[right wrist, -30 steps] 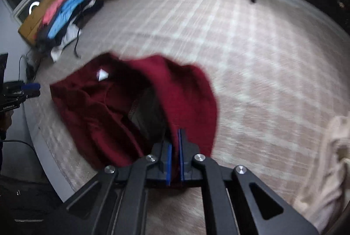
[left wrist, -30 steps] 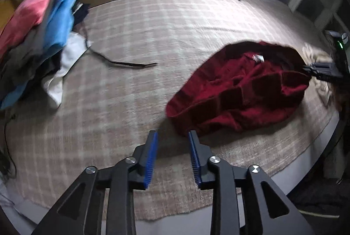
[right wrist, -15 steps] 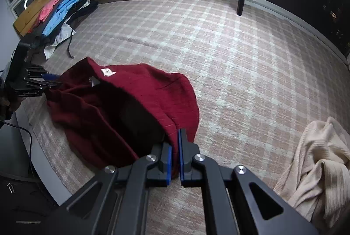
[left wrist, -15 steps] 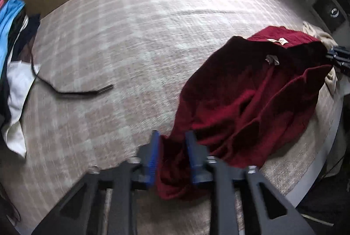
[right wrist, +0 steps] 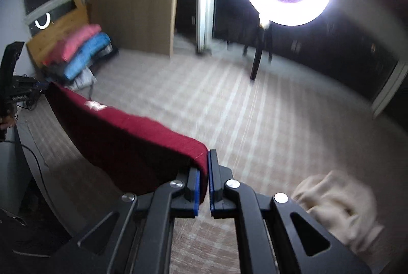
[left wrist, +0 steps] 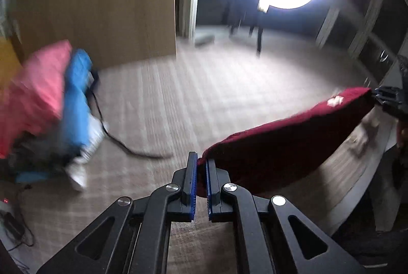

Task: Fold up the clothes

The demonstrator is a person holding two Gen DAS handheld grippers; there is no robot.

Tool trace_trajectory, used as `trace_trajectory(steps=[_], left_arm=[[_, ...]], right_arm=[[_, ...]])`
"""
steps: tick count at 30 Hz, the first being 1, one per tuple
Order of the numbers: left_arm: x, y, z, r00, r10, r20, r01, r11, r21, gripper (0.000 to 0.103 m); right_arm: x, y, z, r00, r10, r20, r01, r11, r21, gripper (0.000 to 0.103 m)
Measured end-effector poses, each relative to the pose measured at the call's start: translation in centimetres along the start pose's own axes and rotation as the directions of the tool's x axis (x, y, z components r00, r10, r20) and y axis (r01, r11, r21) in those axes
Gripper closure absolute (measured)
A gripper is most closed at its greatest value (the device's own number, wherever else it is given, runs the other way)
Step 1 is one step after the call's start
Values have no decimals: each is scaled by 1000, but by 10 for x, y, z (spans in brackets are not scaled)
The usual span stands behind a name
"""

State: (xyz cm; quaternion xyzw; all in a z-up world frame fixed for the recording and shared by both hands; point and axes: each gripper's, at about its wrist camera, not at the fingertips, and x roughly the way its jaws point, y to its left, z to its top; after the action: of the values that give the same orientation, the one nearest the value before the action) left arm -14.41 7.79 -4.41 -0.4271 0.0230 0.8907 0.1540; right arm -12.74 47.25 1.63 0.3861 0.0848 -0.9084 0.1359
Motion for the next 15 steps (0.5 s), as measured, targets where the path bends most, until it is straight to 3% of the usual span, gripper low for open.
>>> trace_trajectory(steps=[4, 7, 10, 15], left_arm=[[-63, -9, 12, 995, 16, 103, -20, 999, 33, 98], [-90, -10, 24, 989, 10, 146, -18, 998, 56, 98], [-66, -8, 42, 995, 19, 103, -25, 997, 66, 98], [17, -5, 81, 998, 60, 4, -60, 997, 56, 98]], right_arm=[[-60, 12, 12, 994, -6, 112, 6, 1000, -5, 98], [-81, 10, 18, 989, 7, 150, -9, 1000, 11, 98], [-72, 1, 30, 988, 10, 157, -12, 1000, 13, 98], [13, -24, 63, 995, -48, 85, 49, 999, -6, 98]])
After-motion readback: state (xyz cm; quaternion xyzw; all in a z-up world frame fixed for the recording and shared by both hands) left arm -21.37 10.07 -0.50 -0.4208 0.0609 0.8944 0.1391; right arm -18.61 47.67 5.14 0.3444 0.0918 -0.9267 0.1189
